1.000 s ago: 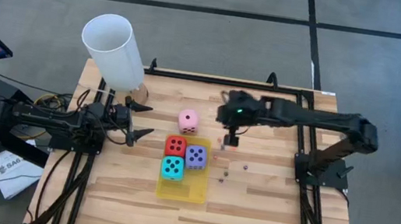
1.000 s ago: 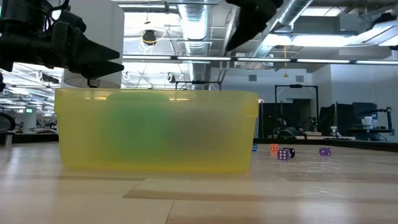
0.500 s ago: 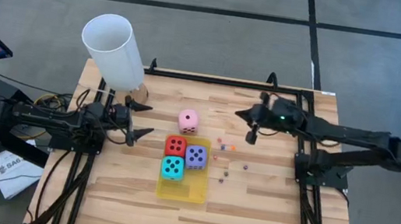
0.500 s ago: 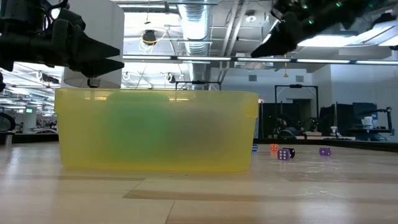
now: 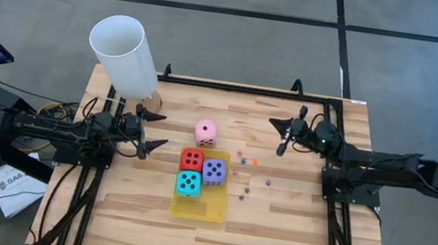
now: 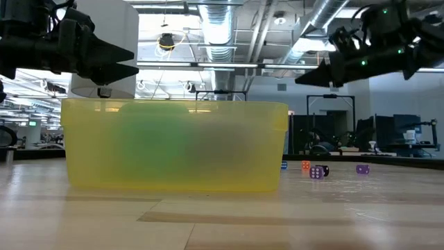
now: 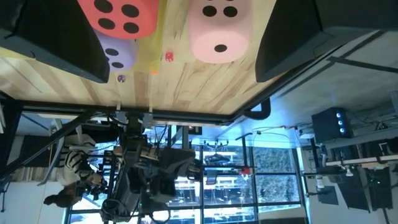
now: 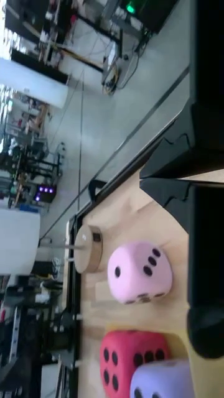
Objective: Pick & Place Dice
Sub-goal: Put the violet die into the yellow bin
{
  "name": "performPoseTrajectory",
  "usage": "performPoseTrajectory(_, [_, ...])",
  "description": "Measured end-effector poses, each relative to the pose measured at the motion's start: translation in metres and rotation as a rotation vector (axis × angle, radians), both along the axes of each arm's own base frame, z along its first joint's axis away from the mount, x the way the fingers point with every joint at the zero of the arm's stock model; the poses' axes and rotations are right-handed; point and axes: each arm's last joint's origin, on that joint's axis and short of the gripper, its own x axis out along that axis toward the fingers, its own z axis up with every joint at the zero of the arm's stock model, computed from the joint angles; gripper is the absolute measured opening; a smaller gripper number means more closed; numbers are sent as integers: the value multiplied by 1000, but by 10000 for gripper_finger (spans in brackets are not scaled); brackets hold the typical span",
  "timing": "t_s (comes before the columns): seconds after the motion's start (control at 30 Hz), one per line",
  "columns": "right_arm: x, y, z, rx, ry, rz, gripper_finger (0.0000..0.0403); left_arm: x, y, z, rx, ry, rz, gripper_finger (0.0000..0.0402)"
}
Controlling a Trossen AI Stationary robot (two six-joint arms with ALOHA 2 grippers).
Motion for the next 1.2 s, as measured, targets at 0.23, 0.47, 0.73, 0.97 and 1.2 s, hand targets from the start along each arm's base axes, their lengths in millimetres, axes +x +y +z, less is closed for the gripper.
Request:
performPoseTrajectory(0.23, [-5,-11,-1,-4,-7,-67,6,0,0,0,0,-3,0,392])
performPoseTrajectory(0.47, [-8,-16,-5,14,30,-93,6,-1,0,9,12,-97,0,392])
performPoseTrajectory(0.73, [-8,-16,-5,8,40,-91,6,-2,0,14,18,-141,0,392])
performPoseTrajectory(0.97, [-8,-16,-5,6,41,-91,6,-2,0,16,21,-164,0,392])
performPoseTrajectory(1.2, [-8,-16,-5,6,41,-91,6,-2,0,16,2,-170,-3,392])
